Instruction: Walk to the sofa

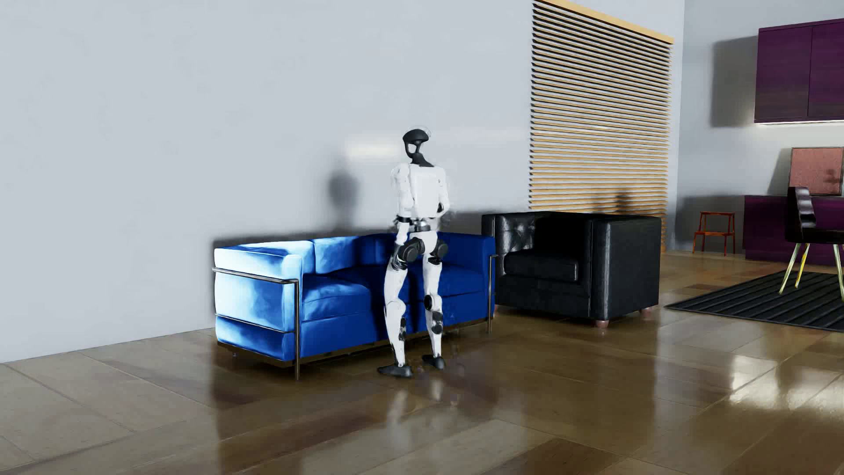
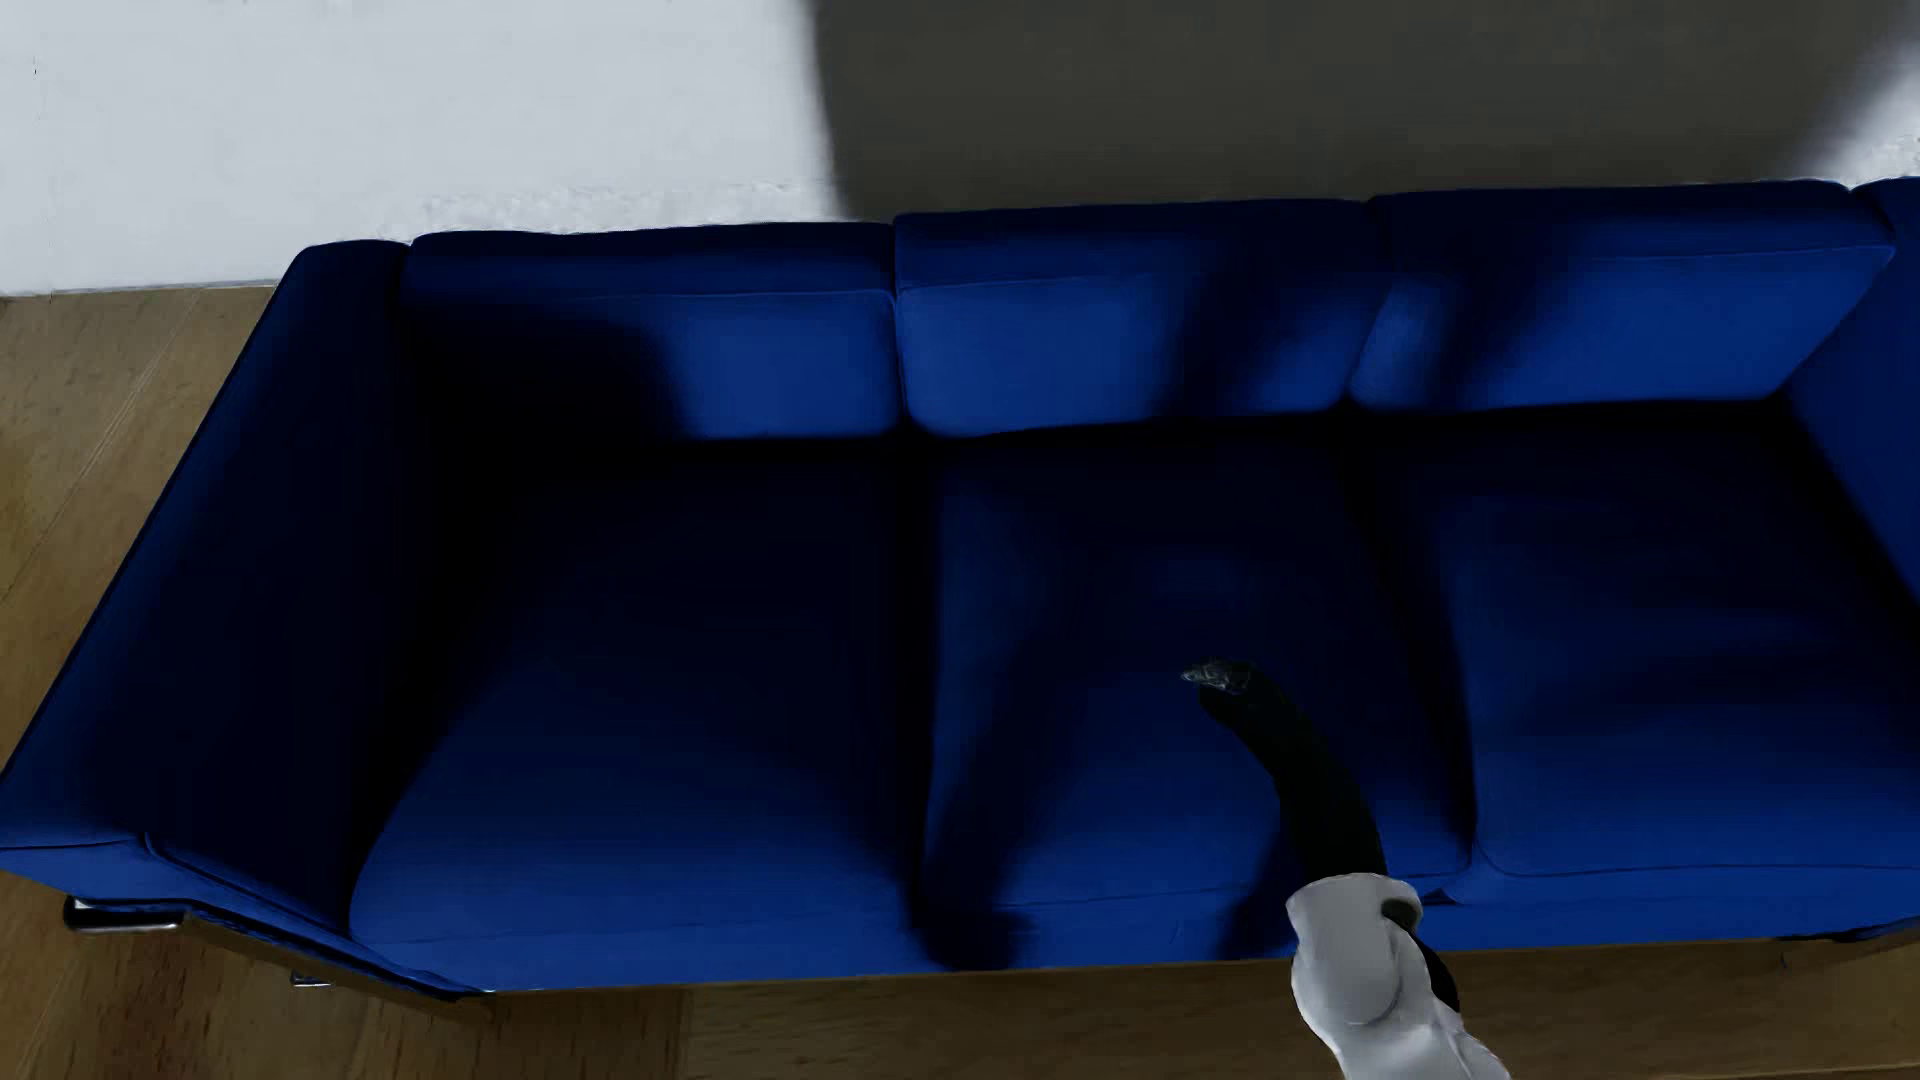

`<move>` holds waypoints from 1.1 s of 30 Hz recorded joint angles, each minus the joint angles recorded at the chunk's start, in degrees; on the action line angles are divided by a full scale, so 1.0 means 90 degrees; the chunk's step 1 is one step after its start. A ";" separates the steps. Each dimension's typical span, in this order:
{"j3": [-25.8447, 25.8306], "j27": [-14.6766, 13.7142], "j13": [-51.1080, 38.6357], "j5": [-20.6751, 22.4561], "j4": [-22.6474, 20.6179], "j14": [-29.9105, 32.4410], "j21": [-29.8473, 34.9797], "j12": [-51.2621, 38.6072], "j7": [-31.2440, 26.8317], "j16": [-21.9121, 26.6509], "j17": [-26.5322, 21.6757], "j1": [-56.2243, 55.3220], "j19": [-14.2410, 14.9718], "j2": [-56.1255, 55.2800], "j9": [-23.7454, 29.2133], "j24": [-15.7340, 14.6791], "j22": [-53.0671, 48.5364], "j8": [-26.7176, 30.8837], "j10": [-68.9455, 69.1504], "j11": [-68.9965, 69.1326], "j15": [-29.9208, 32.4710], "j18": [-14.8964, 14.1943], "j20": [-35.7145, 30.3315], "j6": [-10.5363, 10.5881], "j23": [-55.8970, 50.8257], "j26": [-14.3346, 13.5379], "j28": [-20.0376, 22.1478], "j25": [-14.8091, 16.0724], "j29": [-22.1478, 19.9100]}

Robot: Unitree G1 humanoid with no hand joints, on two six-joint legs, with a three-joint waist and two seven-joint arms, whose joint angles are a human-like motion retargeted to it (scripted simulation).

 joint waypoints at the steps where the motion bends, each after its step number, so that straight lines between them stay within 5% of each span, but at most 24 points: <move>1: -0.0008 0.0229 0.0138 -0.0084 -0.0116 0.0107 -0.0196 -0.0151 -0.0039 -0.0065 0.0050 0.0092 0.0035 0.0027 -0.0012 -0.0026 0.0041 -0.0069 -0.0234 -0.0003 0.0004 -0.0061 0.0067 -0.0021 0.0180 0.0031 0.0000 -0.0044 0.0040; 7: -0.0051 0.1407 0.1044 -0.0563 -0.0602 0.0064 -0.0878 -0.2025 -0.0422 -0.0175 0.0422 -0.0027 0.0277 0.0202 0.0011 0.0340 -0.0564 -0.0510 -0.0155 -0.0004 -0.0015 0.0127 0.0269 -0.0168 0.2420 -0.0111 0.0253 -0.0546 0.0476; 13: -0.0197 0.2370 0.1717 -0.0862 -0.0812 -0.0136 -0.1067 -0.3208 -0.0211 -0.0265 0.0417 -0.0002 0.0493 0.0053 0.0086 0.0879 -0.1981 -0.0300 -0.0029 0.0295 -0.0084 0.0364 0.0171 -0.0286 0.3896 -0.0667 0.0184 -0.1128 0.1219; 17: -0.0317 0.2201 0.1832 -0.0984 -0.0836 -0.0344 -0.1354 -0.3288 0.0297 -0.0173 0.0491 0.0102 0.0632 -0.0273 0.0134 0.0797 -0.1945 0.0266 0.0121 0.0693 -0.0146 0.0504 0.0047 -0.0347 0.3666 -0.0590 -0.0119 -0.1166 0.1347; 23: -0.0333 0.1790 0.1282 -0.0878 -0.0797 -0.0531 -0.1394 -0.2872 0.1181 -0.0269 0.0604 0.0420 0.0833 -0.0428 0.0090 0.0398 0.0232 0.1125 0.0046 0.0530 0.0061 0.0646 -0.0321 -0.0366 0.2931 0.0430 -0.0675 -0.1253 0.0933; 28: -0.0223 0.1474 0.0972 -0.0790 -0.0735 -0.0636 -0.1073 -0.2148 0.1592 -0.0289 0.0560 0.0576 0.0900 -0.0437 0.0044 0.0058 0.1034 0.1448 0.0035 0.0378 0.0266 0.0677 -0.0666 -0.0337 0.2737 0.0399 -0.0606 -0.1182 0.1035; 33: -0.0031 0.1622 0.0878 -0.0852 -0.0731 -0.0773 -0.0793 -0.2081 0.1561 -0.0236 0.0519 0.0574 0.0951 -0.0330 0.0013 -0.0112 0.0806 0.1417 0.0262 0.0406 0.0220 0.0683 -0.0604 -0.0315 0.3115 0.0366 -0.0420 -0.1272 0.1230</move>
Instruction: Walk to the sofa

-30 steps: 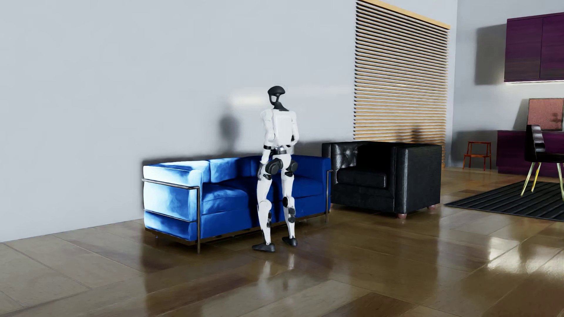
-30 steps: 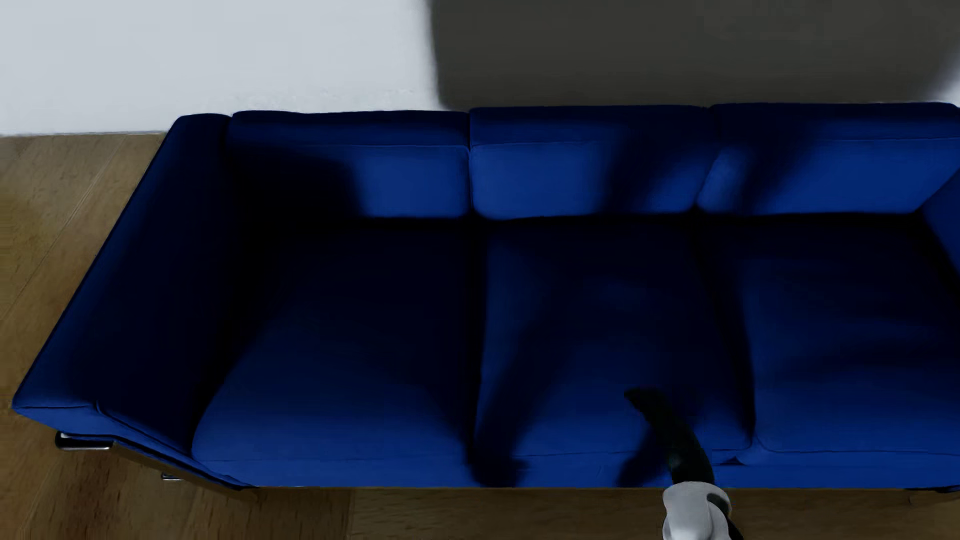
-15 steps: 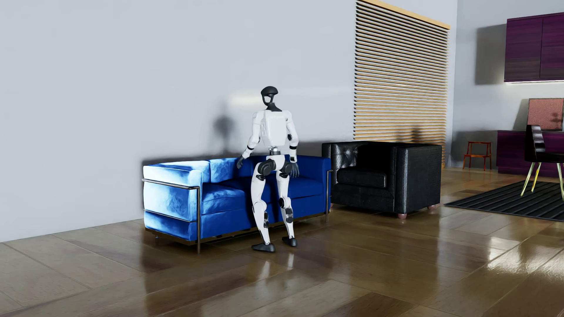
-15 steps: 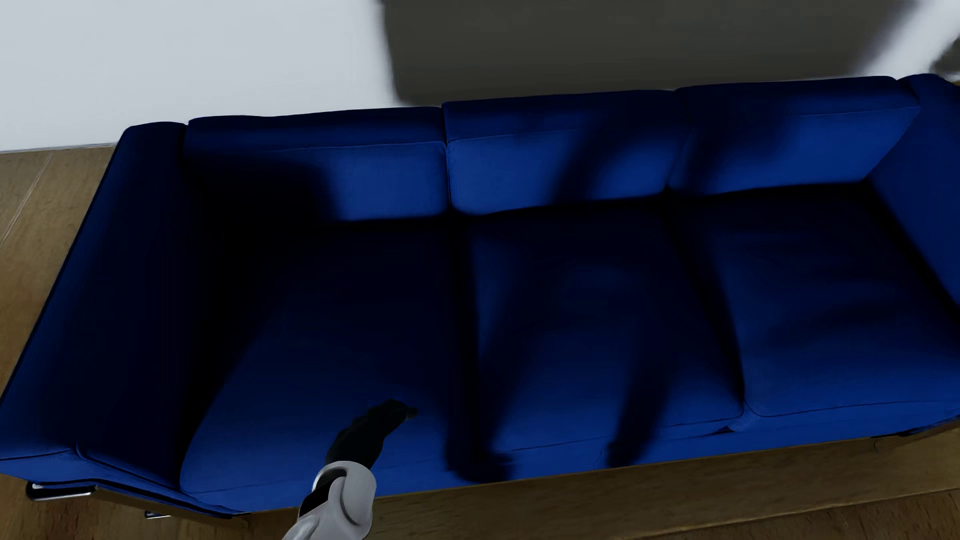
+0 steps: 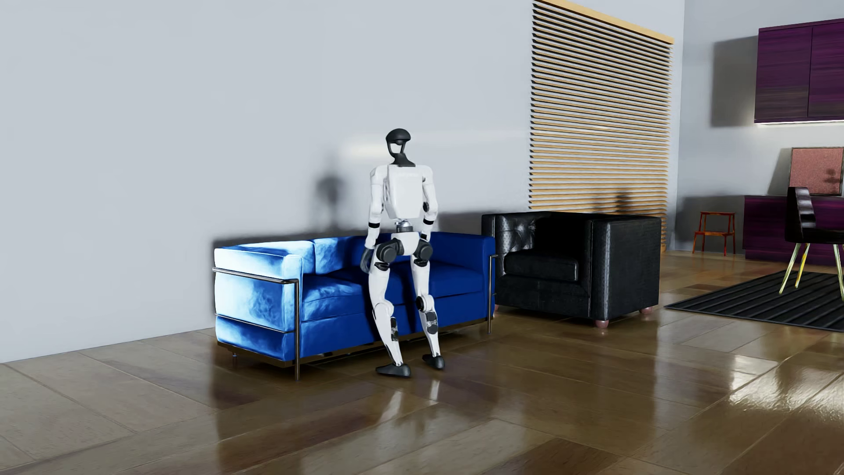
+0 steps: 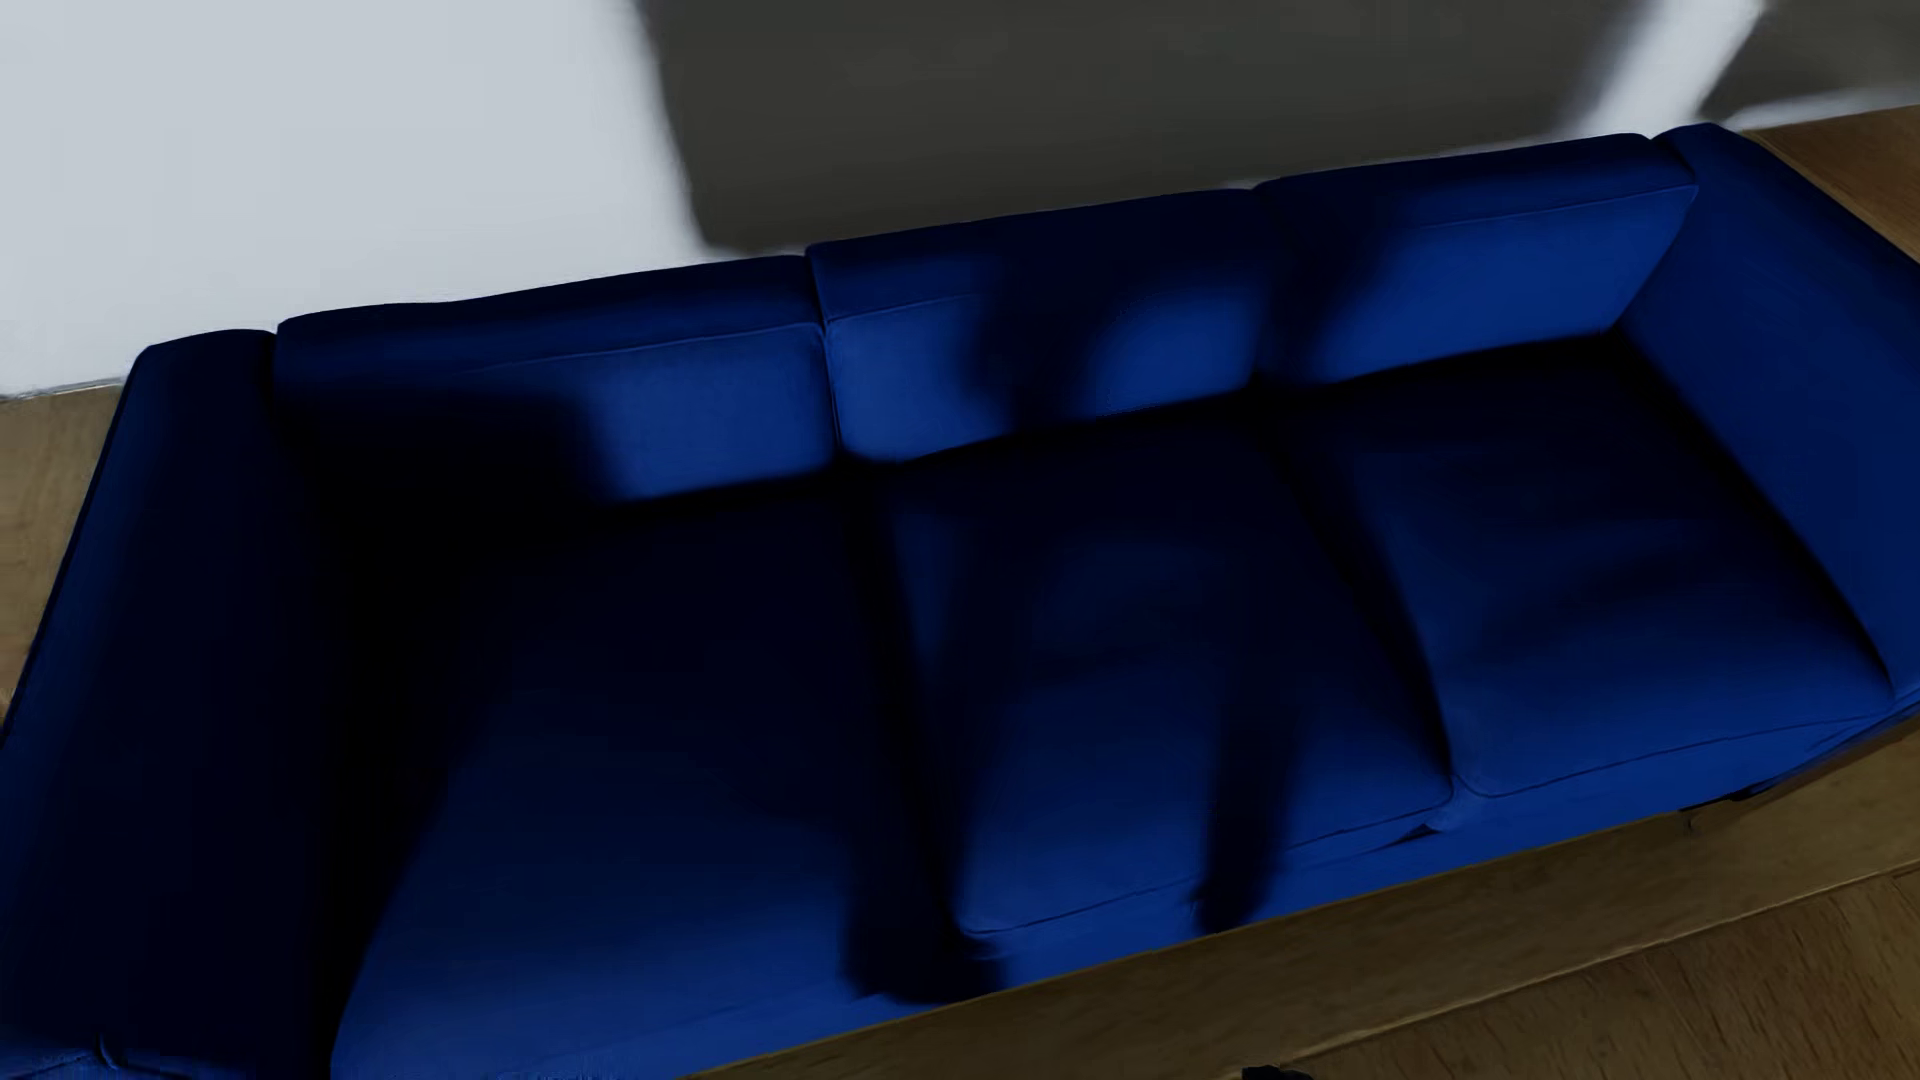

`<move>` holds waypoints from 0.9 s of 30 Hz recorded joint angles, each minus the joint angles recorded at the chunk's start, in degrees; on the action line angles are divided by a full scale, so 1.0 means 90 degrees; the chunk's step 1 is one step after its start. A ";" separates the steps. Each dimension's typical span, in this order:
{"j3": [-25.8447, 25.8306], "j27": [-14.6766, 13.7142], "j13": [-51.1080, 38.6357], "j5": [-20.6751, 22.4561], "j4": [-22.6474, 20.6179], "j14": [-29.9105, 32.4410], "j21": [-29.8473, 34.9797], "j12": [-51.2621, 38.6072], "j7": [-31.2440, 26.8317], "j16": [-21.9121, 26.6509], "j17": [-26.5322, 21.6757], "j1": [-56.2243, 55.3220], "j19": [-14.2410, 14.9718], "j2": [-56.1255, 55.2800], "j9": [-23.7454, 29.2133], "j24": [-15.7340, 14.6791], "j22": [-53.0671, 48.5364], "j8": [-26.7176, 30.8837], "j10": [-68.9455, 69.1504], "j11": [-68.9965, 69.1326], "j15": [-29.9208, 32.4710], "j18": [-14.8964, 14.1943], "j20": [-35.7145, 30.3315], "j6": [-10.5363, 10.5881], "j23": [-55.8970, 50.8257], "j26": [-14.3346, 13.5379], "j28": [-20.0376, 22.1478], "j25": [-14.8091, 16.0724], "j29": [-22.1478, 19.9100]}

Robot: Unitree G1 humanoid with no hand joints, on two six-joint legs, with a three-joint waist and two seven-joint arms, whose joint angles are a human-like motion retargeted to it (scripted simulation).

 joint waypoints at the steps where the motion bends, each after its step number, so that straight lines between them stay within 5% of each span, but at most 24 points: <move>1: 0.0030 0.0039 0.0008 -0.0031 -0.0013 -0.0016 0.0006 -0.0079 -0.0035 0.0055 -0.0040 -0.0010 0.0004 0.0013 -0.0002 0.0012 -0.0060 -0.0041 0.0039 0.0040 -0.0023 0.0001 -0.0012 0.0000 0.0089 -0.0065 0.0003 -0.0004 0.0028; 13: 0.0158 0.0314 0.0436 -0.0318 -0.0155 -0.0056 -0.0063 -0.0692 -0.0450 0.0139 -0.0420 -0.0200 -0.0056 0.0050 0.0055 0.0360 -0.1349 -0.0607 0.0306 0.0335 -0.0138 0.0062 0.0311 -0.0013 0.0078 -0.0647 0.0063 0.0140 -0.0108; 18: 0.0208 0.0238 0.0537 -0.0278 -0.0069 -0.0080 0.0121 -0.0297 -0.0437 0.0142 -0.0442 -0.0302 -0.0079 -0.0015 0.0121 0.0309 -0.0887 -0.0628 0.0454 0.0373 -0.0163 0.0042 0.0413 -0.0012 -0.0018 -0.0301 0.0100 0.0123 -0.0004; 22: 0.0211 0.0228 0.0531 -0.0230 -0.0026 -0.0067 0.0198 -0.0059 -0.0397 0.0207 -0.0452 -0.0310 -0.0084 -0.0035 0.0143 0.0232 -0.0188 -0.0596 0.0435 0.0343 -0.0163 0.0012 0.0153 -0.0010 -0.0062 0.0014 -0.0355 0.0167 -0.0085; 27: 0.0212 0.0202 0.0474 -0.0188 0.0015 -0.0035 0.0468 -0.0056 -0.0403 0.0263 -0.0543 -0.0324 -0.0105 -0.0018 0.0151 0.0167 0.0117 -0.0619 0.0432 0.0288 -0.0153 -0.0025 -0.0139 -0.0008 -0.0063 0.0046 -0.0538 0.0186 0.0004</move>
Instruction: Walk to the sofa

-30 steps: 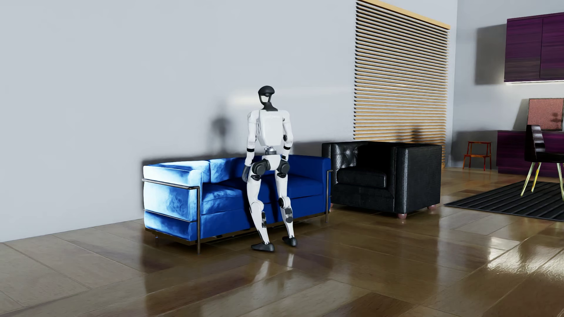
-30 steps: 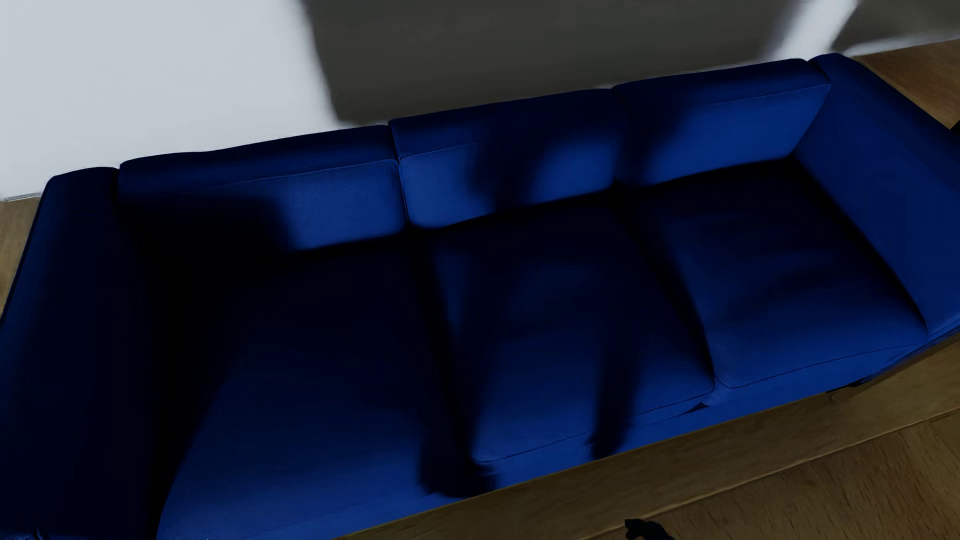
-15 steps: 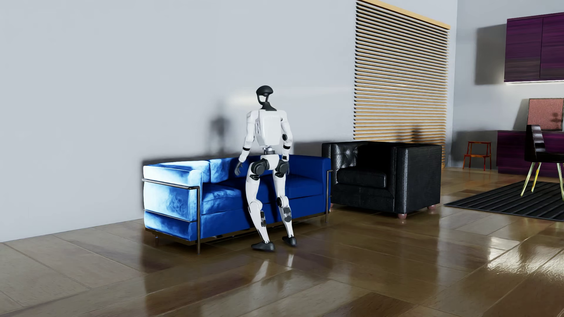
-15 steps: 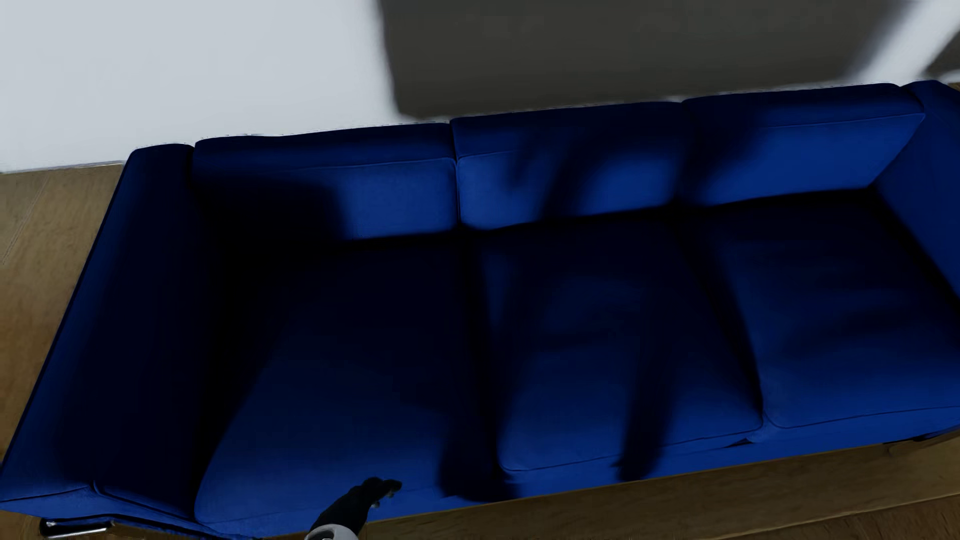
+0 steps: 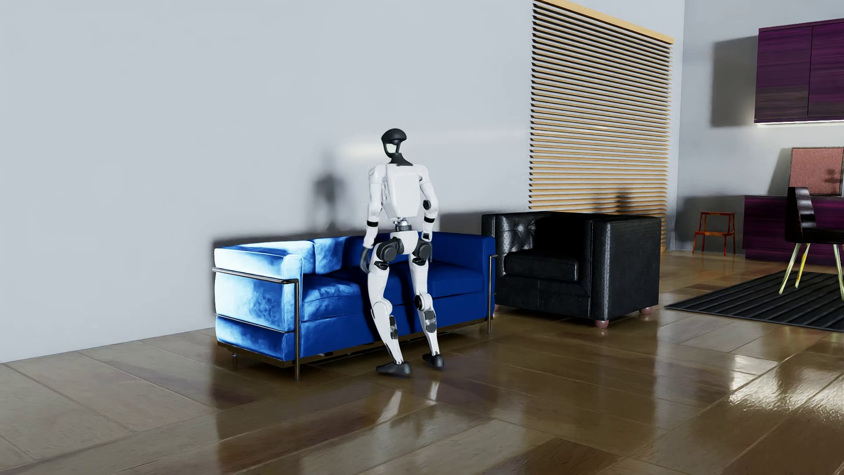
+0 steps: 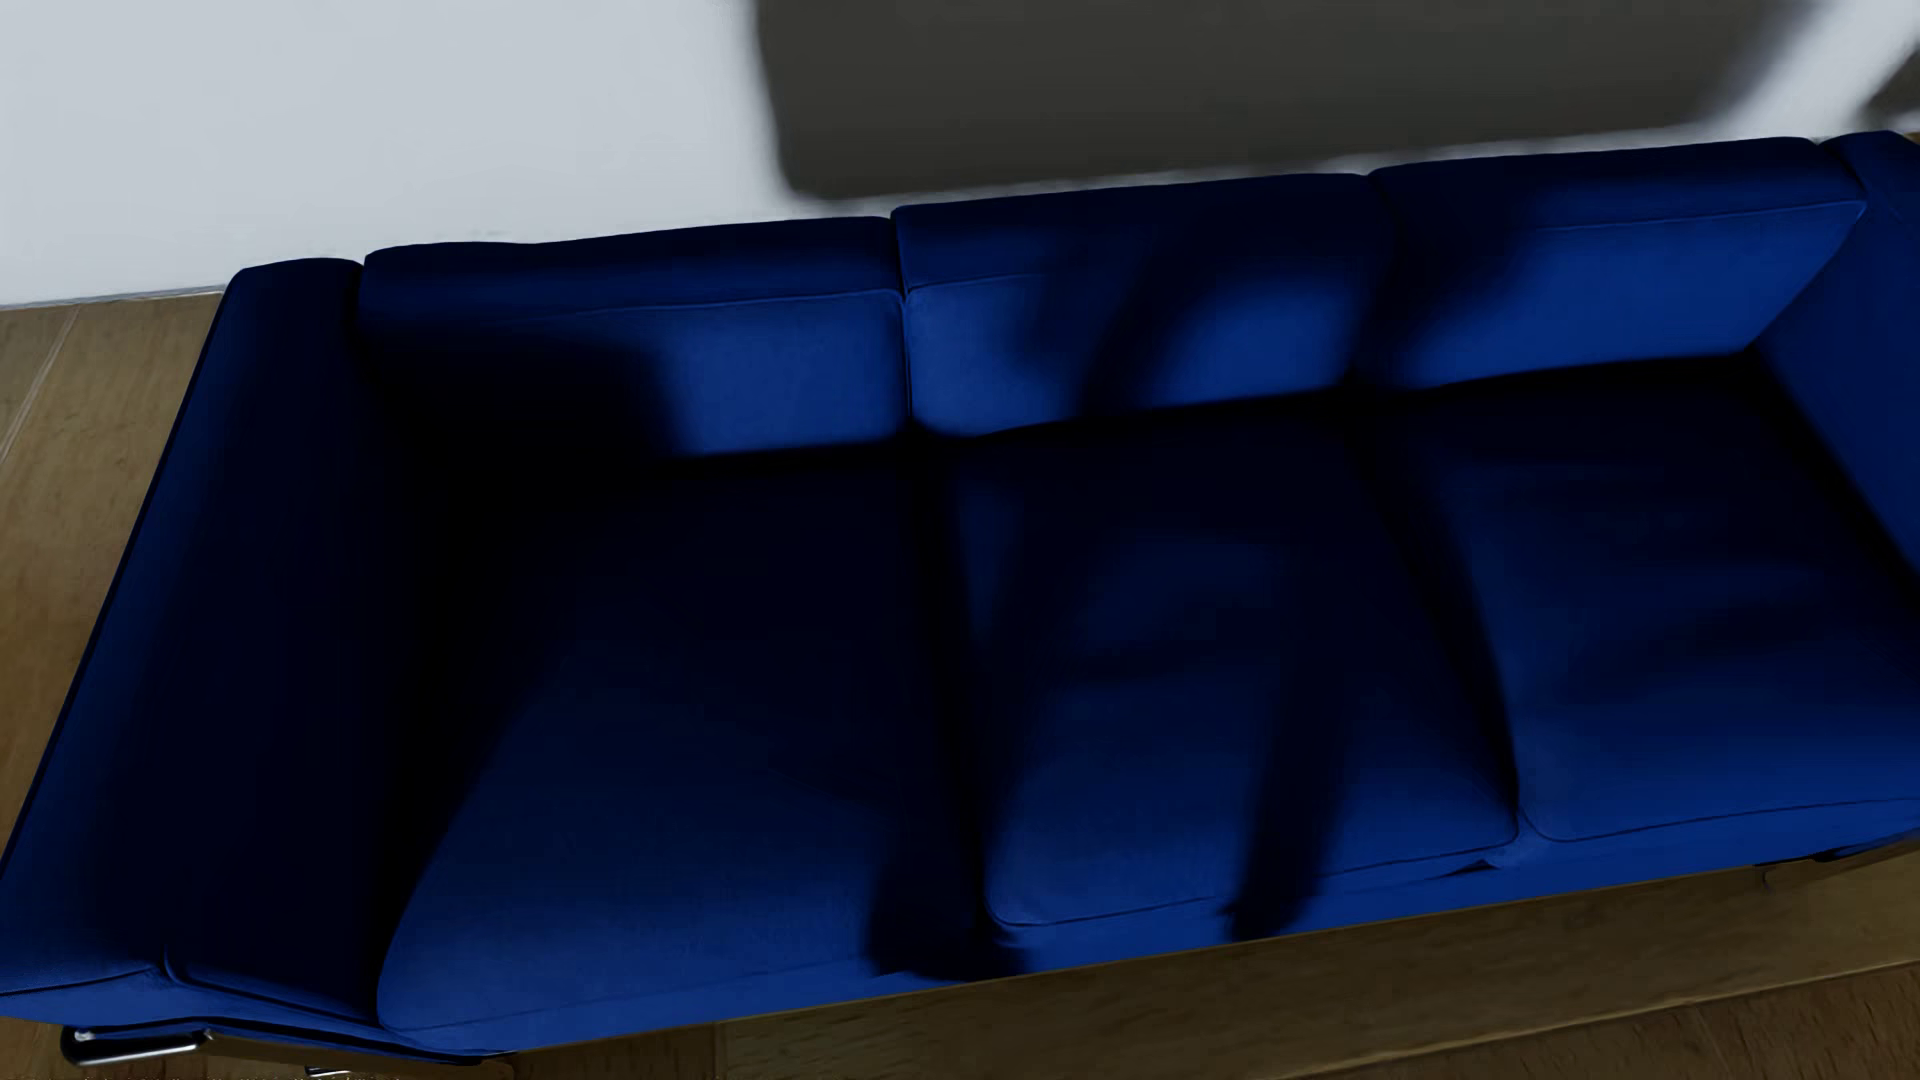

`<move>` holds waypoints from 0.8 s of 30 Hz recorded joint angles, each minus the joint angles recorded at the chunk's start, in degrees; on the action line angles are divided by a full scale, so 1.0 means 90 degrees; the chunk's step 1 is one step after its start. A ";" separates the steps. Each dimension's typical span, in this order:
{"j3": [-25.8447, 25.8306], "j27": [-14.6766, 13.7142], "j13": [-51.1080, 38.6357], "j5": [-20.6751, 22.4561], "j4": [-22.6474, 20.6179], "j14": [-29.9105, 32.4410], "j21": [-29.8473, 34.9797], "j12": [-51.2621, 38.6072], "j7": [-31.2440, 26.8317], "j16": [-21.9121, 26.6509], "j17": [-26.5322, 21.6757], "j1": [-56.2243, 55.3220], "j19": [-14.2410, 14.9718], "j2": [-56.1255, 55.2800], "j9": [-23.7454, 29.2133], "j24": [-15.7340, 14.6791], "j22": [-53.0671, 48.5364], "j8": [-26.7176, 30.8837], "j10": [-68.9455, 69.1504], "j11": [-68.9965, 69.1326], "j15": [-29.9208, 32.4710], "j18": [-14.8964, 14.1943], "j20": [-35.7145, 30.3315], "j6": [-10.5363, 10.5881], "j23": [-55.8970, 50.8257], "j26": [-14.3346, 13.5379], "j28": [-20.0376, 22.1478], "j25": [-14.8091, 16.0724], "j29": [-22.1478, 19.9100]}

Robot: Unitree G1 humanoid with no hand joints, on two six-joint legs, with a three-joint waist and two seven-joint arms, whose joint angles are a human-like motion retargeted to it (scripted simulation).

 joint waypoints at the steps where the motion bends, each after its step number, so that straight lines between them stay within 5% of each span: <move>1: -0.0003 0.0030 -0.0079 0.0011 0.0011 0.0023 0.0036 -0.0069 -0.0001 0.0011 0.0012 0.0014 -0.0010 0.0016 -0.0005 0.0022 -0.0032 0.0007 -0.0001 -0.0001 0.0021 -0.0010 -0.0085 0.0001 0.0049 -0.0025 -0.0045 0.0006 0.0013; 6: -0.0044 0.0502 -0.0939 0.0039 0.0036 0.0026 0.0044 -0.0715 -0.0012 -0.0195 0.0320 0.0158 -0.0082 0.0122 -0.0033 0.0064 -0.0201 -0.0037 -0.0050 0.0057 -0.0016 -0.0035 -0.0237 -0.0009 0.0718 0.0052 0.0179 -0.0032 0.0006; 11: -0.0087 -0.0099 -0.1089 0.0043 0.0038 0.0080 0.0302 -0.1237 -0.0053 -0.0419 0.0440 0.0205 -0.0142 0.0191 -0.0039 0.0120 -0.0921 -0.0118 -0.0087 0.0048 0.0007 -0.0049 -0.0162 -0.0019 0.0130 -0.0279 0.0361 -0.0035 0.0000; 14: -0.0121 -0.0203 -0.0968 0.0029 0.0001 0.0093 0.0206 -0.1164 -0.0070 -0.0463 0.0537 0.0274 -0.0153 0.0277 -0.0051 0.0144 -0.1420 -0.0170 -0.0166 -0.0028 -0.0017 -0.0050 -0.0052 -0.0039 -0.0263 -0.0493 0.0547 0.0172 -0.0129; 24: -0.0166 0.0477 -0.0812 -0.0023 -0.0067 0.0161 -0.0430 -0.0696 -0.0166 -0.0389 0.0564 0.0337 -0.0168 0.0427 -0.0075 0.0067 -0.0303 -0.0290 -0.0220 -0.0125 0.0026 -0.0028 -0.0229 -0.0080 0.0559 0.0087 0.0102 0.0046 -0.0264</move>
